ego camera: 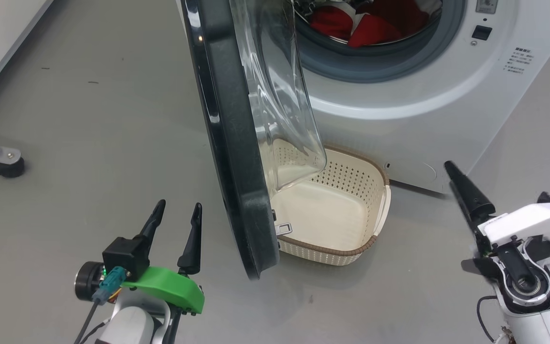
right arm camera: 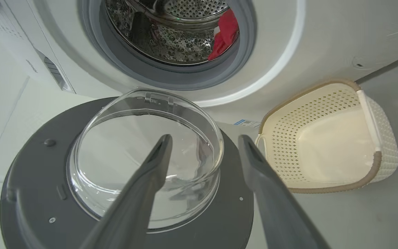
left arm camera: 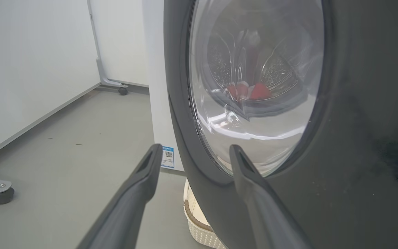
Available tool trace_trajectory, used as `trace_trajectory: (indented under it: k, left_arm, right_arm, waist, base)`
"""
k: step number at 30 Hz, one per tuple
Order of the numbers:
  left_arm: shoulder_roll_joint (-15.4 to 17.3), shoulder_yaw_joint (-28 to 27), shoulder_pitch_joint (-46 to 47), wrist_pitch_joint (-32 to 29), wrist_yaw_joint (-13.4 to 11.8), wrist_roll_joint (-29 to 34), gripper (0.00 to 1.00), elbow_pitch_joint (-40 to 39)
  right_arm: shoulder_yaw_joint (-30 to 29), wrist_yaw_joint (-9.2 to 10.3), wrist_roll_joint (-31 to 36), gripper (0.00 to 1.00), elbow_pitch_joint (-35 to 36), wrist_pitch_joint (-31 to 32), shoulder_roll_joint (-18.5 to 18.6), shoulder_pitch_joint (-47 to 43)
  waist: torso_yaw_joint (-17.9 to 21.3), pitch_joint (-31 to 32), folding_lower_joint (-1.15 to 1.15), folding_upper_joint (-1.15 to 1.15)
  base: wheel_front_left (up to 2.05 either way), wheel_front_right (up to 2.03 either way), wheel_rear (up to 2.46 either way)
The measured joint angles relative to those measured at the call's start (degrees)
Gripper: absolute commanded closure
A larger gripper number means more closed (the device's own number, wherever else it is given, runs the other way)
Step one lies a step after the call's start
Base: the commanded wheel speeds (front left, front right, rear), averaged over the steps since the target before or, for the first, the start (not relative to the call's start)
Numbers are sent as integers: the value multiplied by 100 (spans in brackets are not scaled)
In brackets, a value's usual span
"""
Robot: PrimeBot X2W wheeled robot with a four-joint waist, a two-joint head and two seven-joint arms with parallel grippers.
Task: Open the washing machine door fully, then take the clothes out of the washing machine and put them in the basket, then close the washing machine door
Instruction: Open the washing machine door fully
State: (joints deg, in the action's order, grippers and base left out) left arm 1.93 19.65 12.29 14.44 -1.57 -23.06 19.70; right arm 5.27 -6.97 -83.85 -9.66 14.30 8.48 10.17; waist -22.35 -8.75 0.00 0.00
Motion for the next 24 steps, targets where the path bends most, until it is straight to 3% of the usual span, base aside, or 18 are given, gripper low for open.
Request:
trace_trajectory:
  k: [11,18,24]
  left_arm:
    - [1,20,-19,0,-21,-4,0,41]
    - [1,57,-38,0,-21,-4,0,77]
    - [1,57,-58,0,-21,-4,0,116]
  right_arm:
    - [715,-1,2896,0,620,-1791,691,-23]
    - [1050,4,4610,0,215,-2851,1010,-104]
    - [1443,320,5492,0,-145,-2966,948,-160]
  waist:
    - [91,121,0,0]
    - [74,145,0,0]
    - [45,161,0,0]
  base:
    - [0,0,0]
    - [0,0,0]
    - [0,0,0]
